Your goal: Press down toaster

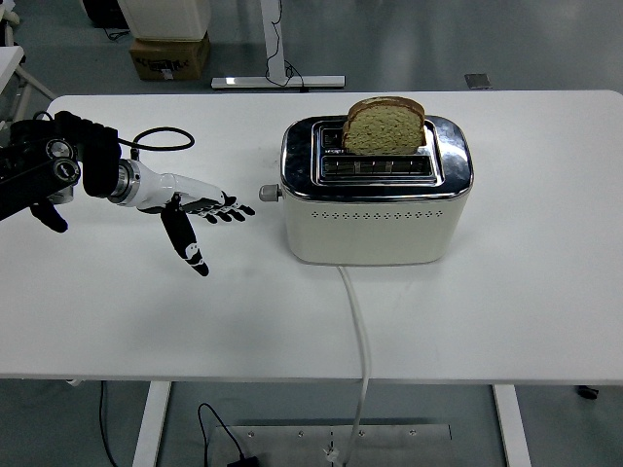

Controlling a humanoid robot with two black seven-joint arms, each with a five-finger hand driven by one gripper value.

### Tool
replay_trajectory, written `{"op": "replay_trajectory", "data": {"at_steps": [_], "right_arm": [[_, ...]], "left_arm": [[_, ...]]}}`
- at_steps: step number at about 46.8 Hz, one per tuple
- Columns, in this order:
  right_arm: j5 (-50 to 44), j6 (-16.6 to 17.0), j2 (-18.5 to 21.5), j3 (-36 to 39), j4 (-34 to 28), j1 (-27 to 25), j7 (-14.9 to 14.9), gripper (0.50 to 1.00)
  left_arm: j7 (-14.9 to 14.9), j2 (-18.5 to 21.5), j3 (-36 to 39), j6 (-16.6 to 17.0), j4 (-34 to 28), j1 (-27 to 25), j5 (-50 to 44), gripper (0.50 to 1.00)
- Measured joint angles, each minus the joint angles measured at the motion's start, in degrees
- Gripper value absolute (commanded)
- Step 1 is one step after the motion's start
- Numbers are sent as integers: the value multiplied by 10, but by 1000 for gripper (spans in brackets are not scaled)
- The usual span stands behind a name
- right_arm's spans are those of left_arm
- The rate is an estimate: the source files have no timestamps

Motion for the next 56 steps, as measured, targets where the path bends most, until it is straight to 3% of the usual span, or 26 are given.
{"op": "replay_trajectory", "data": {"at_steps": [14,26,40,50,56], "right_arm": [[0,0,0,0,0,0,0,998],[0,0,0,0,0,0,0,998],[0,0,0,0,0,0,0,998],[0,0,0,0,0,0,0,998],[0,0,0,0,0,0,0,998]], "left_arm": [[-2,48,-4,0,26,14,-11,1000],[-5,75,-8,0,60,-46,-101,1000],[-10,63,-8,0,117,-114,-200,1000],[-13,35,-31,42,177,-133,-291,1000],[-36,-4,-64,68,242,-133,-344,1000]]}}
